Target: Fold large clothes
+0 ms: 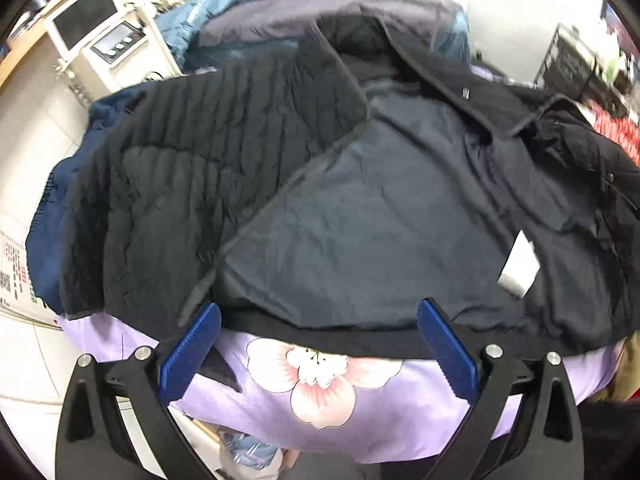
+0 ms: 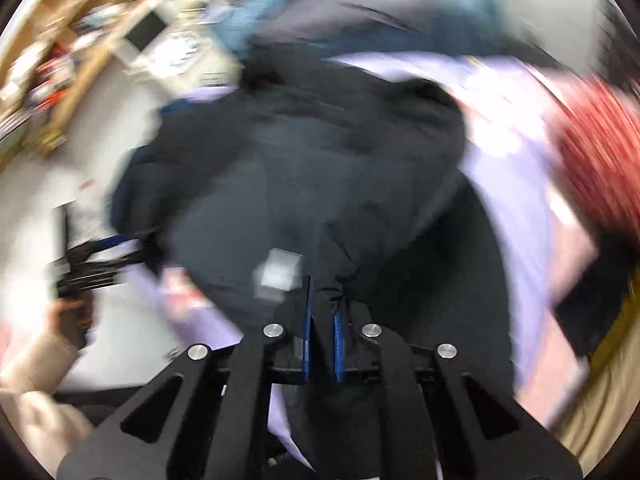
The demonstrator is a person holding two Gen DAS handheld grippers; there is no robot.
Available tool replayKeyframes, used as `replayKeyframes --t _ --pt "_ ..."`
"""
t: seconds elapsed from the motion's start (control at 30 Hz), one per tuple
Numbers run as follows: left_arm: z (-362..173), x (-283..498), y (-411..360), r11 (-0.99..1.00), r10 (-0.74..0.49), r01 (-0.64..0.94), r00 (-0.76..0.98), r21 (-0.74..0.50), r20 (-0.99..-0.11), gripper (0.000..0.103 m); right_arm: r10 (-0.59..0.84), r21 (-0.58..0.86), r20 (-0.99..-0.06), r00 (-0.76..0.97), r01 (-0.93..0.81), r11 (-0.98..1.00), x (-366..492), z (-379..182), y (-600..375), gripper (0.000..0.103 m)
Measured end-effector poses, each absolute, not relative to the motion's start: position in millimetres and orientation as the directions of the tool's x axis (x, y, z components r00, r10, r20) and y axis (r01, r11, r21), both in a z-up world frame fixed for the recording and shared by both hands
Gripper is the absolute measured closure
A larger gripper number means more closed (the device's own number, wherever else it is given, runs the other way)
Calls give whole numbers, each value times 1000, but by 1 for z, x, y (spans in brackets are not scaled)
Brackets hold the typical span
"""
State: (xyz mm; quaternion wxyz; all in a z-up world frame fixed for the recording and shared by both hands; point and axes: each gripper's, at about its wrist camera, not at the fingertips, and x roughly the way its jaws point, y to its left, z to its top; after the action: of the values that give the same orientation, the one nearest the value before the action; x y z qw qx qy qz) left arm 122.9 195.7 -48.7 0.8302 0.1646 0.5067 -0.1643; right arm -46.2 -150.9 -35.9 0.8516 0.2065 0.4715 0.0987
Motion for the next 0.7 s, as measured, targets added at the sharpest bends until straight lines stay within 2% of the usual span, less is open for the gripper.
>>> replayKeyframes --t 0.17,0.27,0.33,0.4,0.43,0.5,0.57,0.7 --pt "11 130 232 940 -80 318 552 121 -830 6 587 494 -652 479 -320 809 25 11 -25 94" --pt "43 135 267 964 -44 234 609 127 -792 6 639 487 -660 396 -423 764 70 -3 54 94" --pt "59 137 292 973 -5 184 626 141 -780 6 597 452 -734 325 -421 786 101 -36 108 87" --pt "66 137 313 976 26 149 637 156 -770 6 532 421 -815 232 -394 817 122 -83 150 60" --pt "67 137 319 978 31 138 637 153 -771 6 504 411 -841 195 -374 831 129 -101 159 56" --pt "65 136 330 984 30 118 624 132 -781 6 469 410 -873 133 -324 853 129 -132 174 56" --pt "52 134 336 989 8 115 593 95 -805 6 491 440 -860 139 -286 851 124 -138 165 55" --pt "0 136 327 982 -39 178 502 59 -864 6 477 416 -839 261 -258 872 94 -113 103 32"
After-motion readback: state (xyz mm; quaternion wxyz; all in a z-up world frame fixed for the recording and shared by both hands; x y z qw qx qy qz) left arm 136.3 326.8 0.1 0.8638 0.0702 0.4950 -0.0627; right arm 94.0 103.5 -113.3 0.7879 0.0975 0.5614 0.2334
